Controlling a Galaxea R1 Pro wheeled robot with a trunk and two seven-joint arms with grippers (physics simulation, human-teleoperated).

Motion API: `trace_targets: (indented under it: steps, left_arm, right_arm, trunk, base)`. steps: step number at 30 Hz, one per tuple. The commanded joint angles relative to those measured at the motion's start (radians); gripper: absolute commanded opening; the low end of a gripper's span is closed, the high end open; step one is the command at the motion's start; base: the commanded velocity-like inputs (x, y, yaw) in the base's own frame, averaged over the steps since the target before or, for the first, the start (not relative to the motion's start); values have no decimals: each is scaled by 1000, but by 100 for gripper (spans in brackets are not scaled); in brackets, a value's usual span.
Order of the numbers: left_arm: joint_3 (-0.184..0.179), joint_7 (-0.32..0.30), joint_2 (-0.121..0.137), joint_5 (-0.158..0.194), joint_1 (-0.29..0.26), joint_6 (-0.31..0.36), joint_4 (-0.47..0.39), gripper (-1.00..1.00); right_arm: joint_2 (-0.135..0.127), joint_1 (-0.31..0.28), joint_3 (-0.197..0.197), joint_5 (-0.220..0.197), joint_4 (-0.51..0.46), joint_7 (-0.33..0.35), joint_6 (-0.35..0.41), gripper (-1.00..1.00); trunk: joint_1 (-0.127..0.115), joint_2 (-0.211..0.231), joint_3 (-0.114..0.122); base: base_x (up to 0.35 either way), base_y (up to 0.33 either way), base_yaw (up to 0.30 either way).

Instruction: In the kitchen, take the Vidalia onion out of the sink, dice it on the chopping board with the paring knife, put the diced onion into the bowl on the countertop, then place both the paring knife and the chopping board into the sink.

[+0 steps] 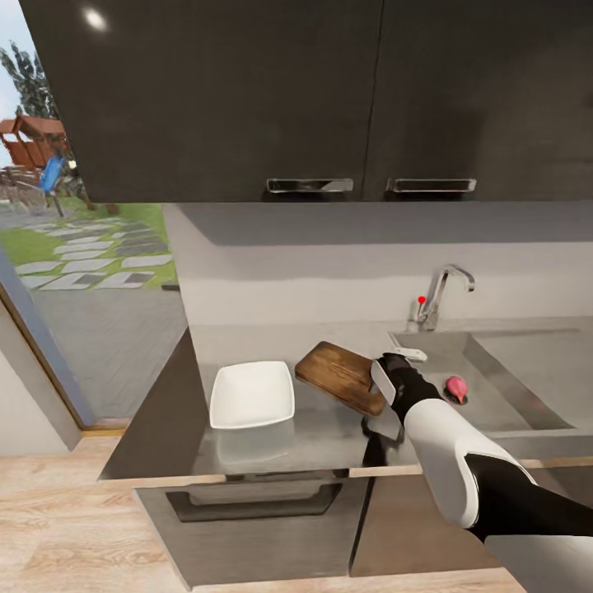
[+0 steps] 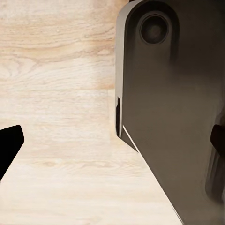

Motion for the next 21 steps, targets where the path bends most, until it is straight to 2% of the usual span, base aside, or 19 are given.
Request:
trace_targets:
  steps: [1, 21]
  left_arm:
    - [0, 0, 1, 1, -1, -6, 2, 100]
    - [0, 0, -6, 0, -1, -6, 2, 100]
  right_arm:
    - [1, -1, -4, 4, -2, -1, 6, 100]
    - [-6, -1, -5, 5, 0, -1, 5, 100]
  trunk:
    - [1, -1, -2]
    - [1, -1, -3]
  base:
    - [45, -3, 0]
    - [6, 0, 0]
